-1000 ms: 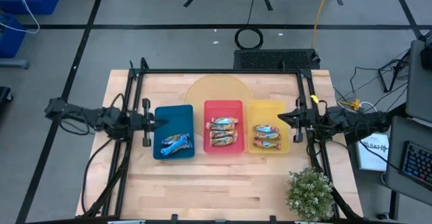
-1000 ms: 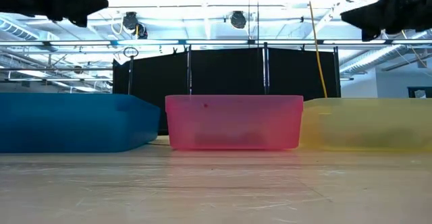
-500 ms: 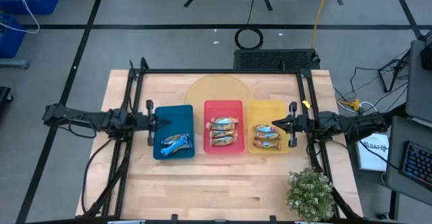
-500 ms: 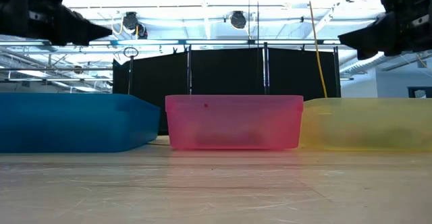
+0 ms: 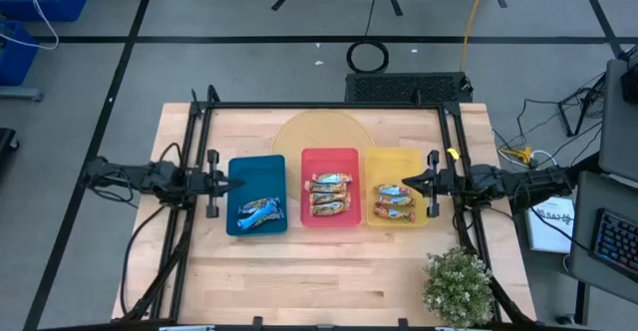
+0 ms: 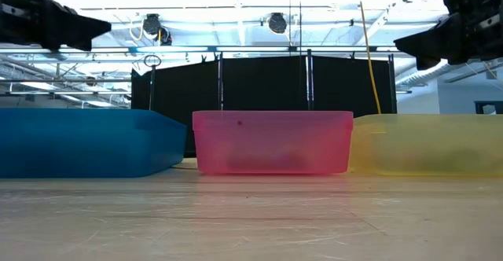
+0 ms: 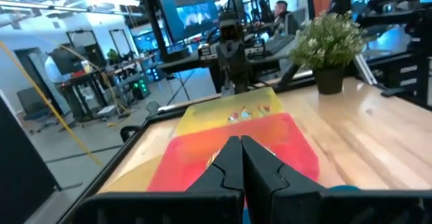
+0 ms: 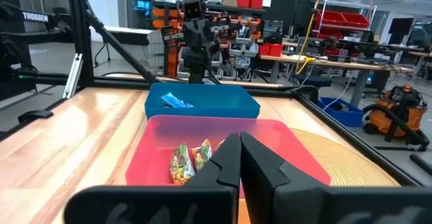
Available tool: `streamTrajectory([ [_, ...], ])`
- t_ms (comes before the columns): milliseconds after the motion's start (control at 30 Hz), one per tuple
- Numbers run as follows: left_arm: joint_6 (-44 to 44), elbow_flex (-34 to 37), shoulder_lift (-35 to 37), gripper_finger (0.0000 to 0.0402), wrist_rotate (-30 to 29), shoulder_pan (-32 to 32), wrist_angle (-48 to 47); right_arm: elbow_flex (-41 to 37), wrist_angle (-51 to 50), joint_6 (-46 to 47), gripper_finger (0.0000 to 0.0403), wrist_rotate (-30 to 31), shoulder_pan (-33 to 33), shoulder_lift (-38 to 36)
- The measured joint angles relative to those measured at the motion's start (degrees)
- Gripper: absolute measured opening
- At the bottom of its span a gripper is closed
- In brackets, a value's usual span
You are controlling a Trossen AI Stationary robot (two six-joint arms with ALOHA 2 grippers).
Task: Pick and place Granola Bars by type
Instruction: Return to Home Position
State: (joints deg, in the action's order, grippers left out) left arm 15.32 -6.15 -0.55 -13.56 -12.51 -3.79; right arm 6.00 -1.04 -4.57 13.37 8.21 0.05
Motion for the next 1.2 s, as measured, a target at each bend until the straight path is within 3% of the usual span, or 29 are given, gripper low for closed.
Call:
streamTrajectory([
  [233,-1.0,0.0,0.3,0.0000,0.1,-2.3,-4.7,0.0,-0.2,1.9,0.0000,-0.1,0.0,0.0],
  [1033,-2.7,0.0,0.3,0.0003,0.5,-3.4,-4.3,-3.1,1.5,0.8,0.0000,0.2,0.0,0.1],
  [1200,-4.2,0.0,0.3,0.0016,-2.0,-3.4,-6.3,-3.1,4.2,-0.4,0.0000,2.6,0.0,0.1],
])
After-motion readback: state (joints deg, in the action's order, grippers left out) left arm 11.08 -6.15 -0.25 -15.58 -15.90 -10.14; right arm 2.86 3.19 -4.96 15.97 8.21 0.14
